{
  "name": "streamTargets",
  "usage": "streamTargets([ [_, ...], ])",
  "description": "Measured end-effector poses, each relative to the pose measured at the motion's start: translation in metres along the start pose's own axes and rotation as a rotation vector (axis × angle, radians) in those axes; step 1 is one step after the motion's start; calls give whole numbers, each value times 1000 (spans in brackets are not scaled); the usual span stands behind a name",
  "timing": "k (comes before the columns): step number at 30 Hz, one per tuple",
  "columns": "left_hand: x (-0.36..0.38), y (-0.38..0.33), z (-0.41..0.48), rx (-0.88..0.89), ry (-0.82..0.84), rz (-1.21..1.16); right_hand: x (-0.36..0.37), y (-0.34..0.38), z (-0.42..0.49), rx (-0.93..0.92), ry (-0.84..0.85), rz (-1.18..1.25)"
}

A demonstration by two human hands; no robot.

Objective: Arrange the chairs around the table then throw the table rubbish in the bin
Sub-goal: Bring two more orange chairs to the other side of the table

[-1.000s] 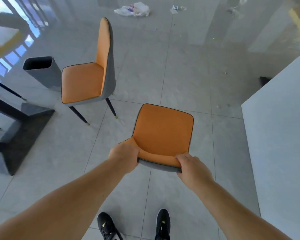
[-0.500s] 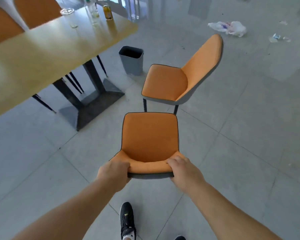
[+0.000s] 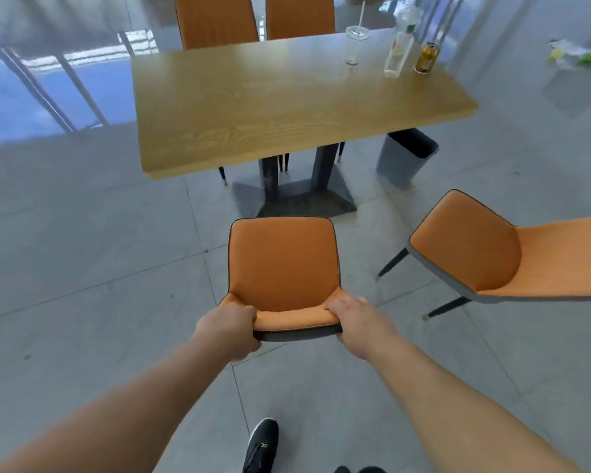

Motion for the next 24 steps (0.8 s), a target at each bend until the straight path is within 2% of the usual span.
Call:
streamTargets([
  [7, -42, 20, 54, -94, -132, -125, -66, 3, 102, -120, -12, -112],
  [14, -95, 31, 107, -309, -288, -129, -117, -8, 182, -230, -4, -113],
  [17, -102, 44, 112, -411, -250, -124, -124, 0, 197, -314, 35, -166],
  [21, -80, 33, 100, -462, -78, -236, -108, 3, 186, -401, 111, -287],
  [24, -78, 9, 85, -511, -127, -364, -109, -9, 176, -387, 120, -227],
])
Point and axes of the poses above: each hand's wrist, its own z-axis towards the middle knuckle, its own x-axis out of the palm, y = z × x, the point moved 9 cm from there along z, towards the middle knuckle, and after that the axes turned 7 degrees about x, right-handed, at the moved point
